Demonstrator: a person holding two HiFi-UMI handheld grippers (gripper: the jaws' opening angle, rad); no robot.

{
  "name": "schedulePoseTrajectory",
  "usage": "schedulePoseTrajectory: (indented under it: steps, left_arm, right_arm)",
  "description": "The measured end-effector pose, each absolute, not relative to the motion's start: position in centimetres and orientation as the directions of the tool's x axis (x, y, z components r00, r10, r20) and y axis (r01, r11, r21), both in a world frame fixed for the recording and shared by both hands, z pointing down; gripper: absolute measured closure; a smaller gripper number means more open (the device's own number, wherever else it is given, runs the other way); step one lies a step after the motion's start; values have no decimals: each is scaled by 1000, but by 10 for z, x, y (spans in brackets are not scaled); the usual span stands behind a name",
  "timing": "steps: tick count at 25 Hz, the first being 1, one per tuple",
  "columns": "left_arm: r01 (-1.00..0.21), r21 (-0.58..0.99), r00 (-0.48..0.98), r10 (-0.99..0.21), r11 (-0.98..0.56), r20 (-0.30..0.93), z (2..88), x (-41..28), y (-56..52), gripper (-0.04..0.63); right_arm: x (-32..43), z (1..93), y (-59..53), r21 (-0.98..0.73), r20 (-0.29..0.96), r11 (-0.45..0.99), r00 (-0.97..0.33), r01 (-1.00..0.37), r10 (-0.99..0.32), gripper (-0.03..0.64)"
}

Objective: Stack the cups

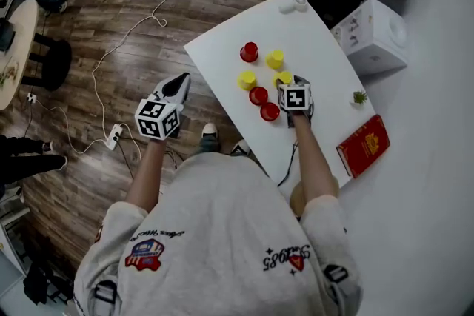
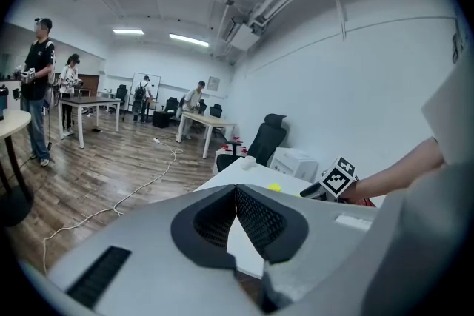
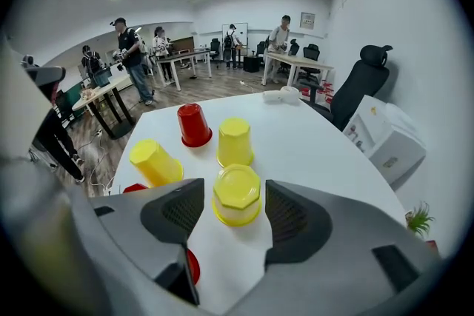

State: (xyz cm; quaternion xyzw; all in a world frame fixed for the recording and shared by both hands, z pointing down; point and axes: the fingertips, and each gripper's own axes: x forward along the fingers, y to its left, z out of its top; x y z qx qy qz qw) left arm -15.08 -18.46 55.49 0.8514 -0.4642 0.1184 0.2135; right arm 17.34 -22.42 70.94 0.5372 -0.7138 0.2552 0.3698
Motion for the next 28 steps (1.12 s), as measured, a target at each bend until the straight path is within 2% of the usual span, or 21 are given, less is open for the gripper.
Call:
schedulePoseTrajectory:
  steps: [3, 5, 15, 22, 28]
  left_arm:
    - [-849, 251, 528, -747, -464, 404, 555, -157, -181, 589]
    - [-855, 249, 519, -753, -455, 406, 555, -162, -179, 589]
    - [-856, 246, 517, -758, -455, 396, 550, -166, -175, 589]
    - [-837, 255, 547, -745, -484, 382, 548, -154, -177, 589]
    - [-826, 262, 564, -734, -500, 378, 549, -146, -176, 589]
  right_arm:
    - [177, 721, -223, 40, 819, 279, -129, -959, -559, 362]
    - [174, 720, -225, 33, 816, 275, -133, -961, -562, 400]
    - [169, 693, -224, 2, 791, 272, -165, -962, -589, 407]
    - [139, 636, -221, -6, 742, 390, -265, -921, -616, 408]
    - [100, 620, -205, -27, 750, 495, -345, -868, -564, 407]
